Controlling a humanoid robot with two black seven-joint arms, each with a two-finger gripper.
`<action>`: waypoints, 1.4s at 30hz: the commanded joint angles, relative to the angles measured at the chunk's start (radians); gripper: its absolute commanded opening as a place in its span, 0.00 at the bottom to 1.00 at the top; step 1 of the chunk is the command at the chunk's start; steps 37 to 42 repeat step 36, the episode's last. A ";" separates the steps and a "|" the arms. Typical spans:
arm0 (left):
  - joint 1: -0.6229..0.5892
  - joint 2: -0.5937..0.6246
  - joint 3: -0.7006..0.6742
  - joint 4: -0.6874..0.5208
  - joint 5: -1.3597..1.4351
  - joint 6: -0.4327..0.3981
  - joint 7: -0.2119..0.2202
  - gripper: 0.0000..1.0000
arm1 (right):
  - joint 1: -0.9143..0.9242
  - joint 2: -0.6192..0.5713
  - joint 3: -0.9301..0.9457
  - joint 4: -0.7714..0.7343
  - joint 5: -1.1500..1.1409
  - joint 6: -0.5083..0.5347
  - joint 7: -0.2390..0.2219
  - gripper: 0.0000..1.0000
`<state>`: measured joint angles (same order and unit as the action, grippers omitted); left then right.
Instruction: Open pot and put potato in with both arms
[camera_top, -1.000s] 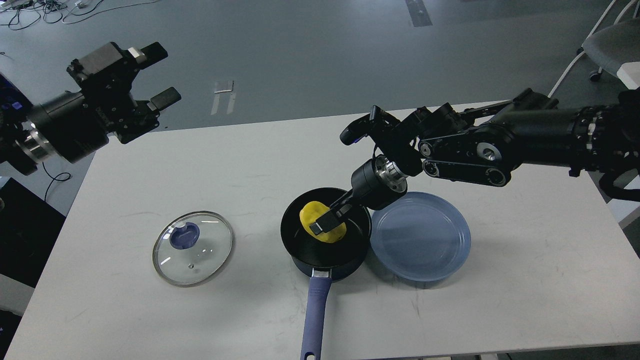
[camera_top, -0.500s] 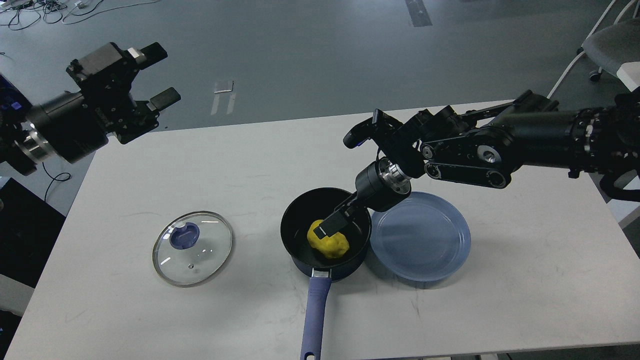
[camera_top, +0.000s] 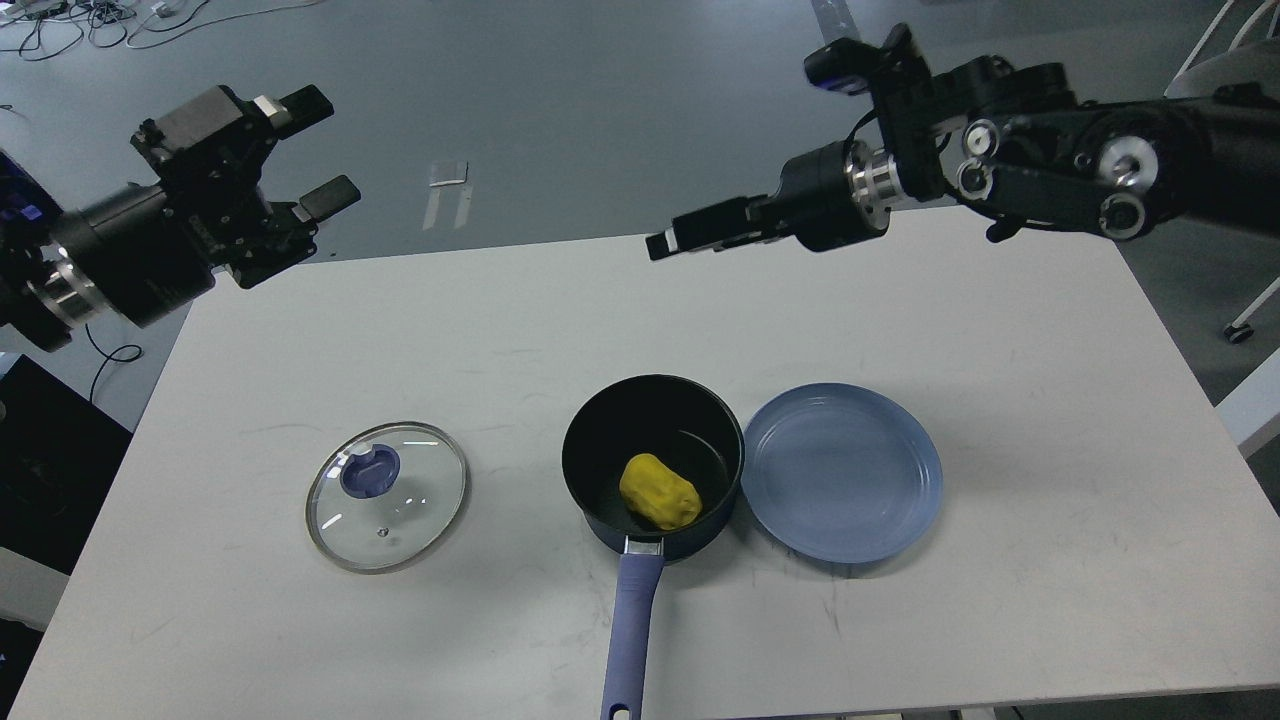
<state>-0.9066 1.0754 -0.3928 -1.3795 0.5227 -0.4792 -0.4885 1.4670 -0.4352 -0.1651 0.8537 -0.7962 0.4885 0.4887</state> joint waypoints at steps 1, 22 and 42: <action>0.005 -0.018 0.000 0.005 -0.041 0.005 0.000 0.98 | -0.080 -0.114 0.088 -0.022 0.202 0.000 0.000 0.99; 0.193 -0.368 -0.053 0.223 -0.291 0.143 0.000 0.98 | -0.882 -0.084 0.743 -0.085 0.581 0.000 0.000 1.00; 0.267 -0.451 -0.141 0.355 -0.308 0.028 0.000 0.98 | -0.938 0.009 0.763 -0.093 0.581 0.000 0.000 1.00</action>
